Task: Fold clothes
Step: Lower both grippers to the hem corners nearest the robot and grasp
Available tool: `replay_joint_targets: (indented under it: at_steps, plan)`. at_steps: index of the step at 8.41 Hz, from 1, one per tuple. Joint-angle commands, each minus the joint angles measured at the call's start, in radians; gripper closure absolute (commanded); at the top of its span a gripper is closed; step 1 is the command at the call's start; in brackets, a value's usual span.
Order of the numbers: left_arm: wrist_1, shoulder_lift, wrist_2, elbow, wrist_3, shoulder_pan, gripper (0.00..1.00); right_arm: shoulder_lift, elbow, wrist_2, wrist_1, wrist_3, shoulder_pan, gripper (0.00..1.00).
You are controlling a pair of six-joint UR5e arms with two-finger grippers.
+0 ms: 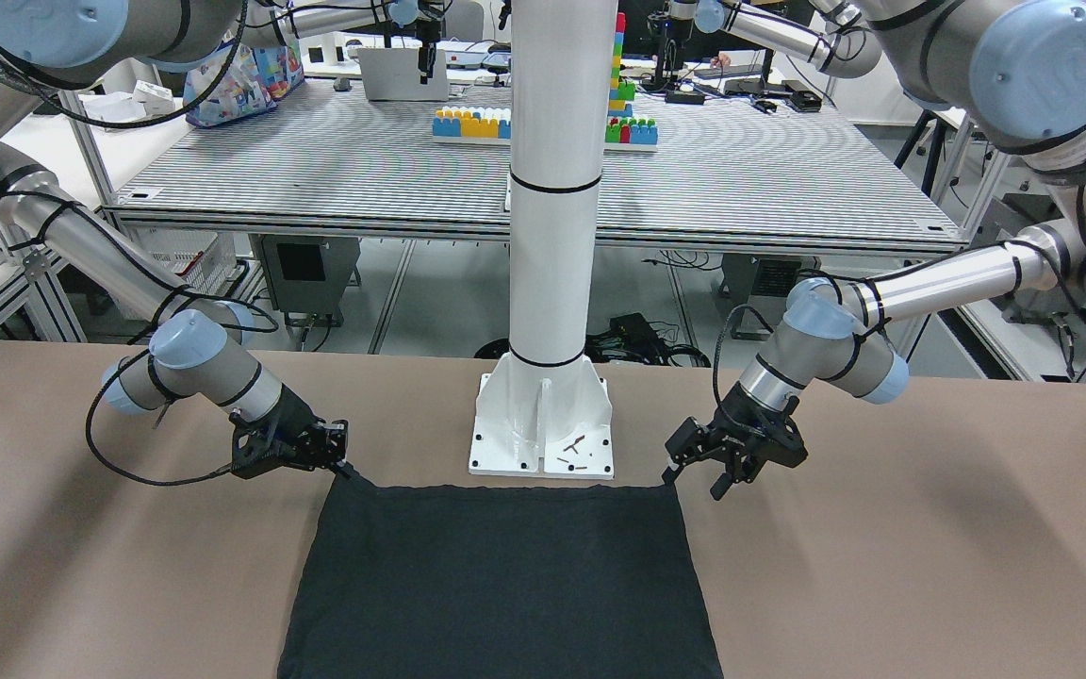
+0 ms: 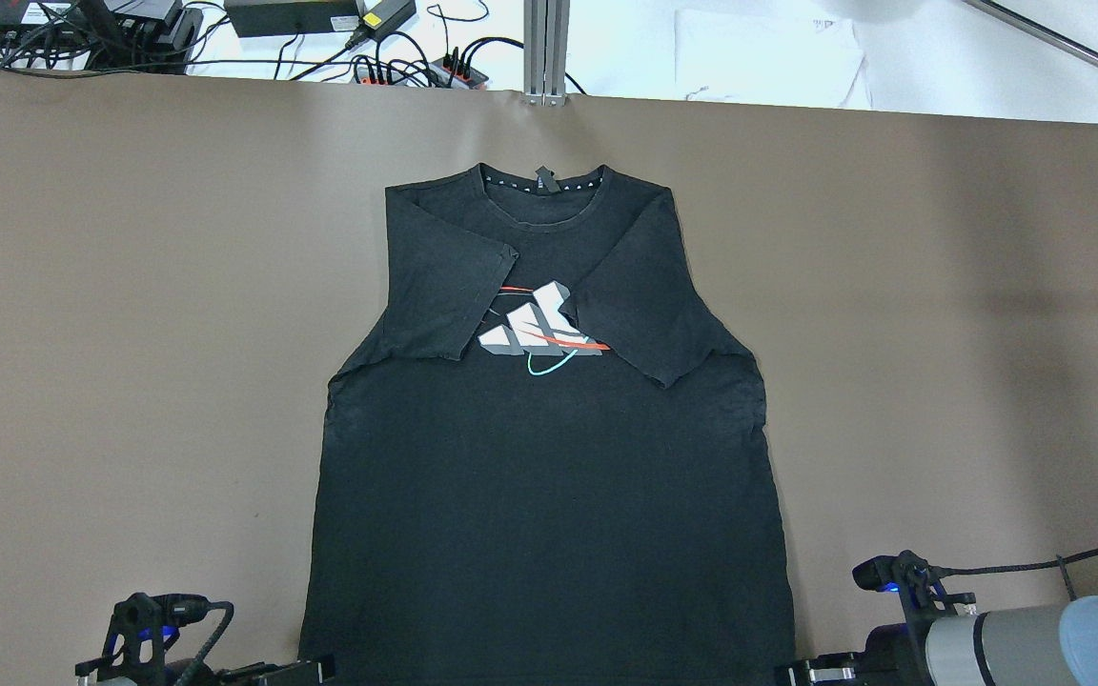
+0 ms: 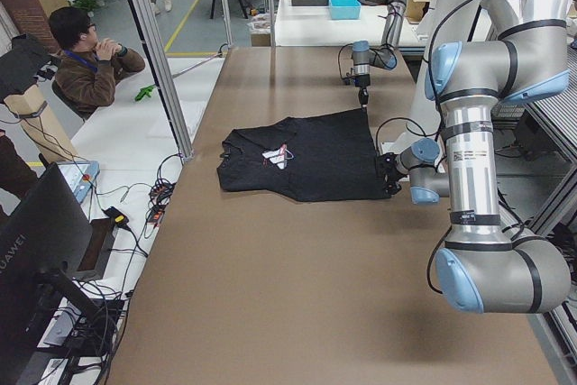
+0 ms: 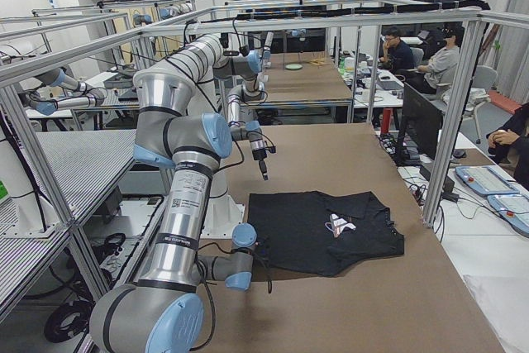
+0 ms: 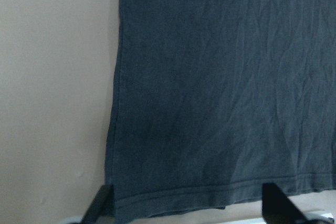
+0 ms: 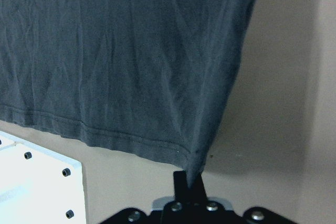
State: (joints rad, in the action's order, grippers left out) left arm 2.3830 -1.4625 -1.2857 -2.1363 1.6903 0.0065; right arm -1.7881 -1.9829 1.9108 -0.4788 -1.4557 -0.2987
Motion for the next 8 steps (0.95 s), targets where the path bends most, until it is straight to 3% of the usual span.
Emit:
replay_joint_targets:
  at_steps: [1,7,8]
  plan:
    - [0.050,-0.012,0.052,0.076,0.005,0.052,0.01,-0.001,-0.001,0.001,0.000,0.000,0.000,1.00]
    - [0.058,-0.042,0.065,0.160,0.002,0.053,0.03,0.004,-0.001,0.001,0.000,0.000,0.000,1.00]
    - [0.058,-0.051,0.068,0.160,0.003,0.053,0.20,0.004,-0.001,0.001,0.000,0.000,0.000,1.00]
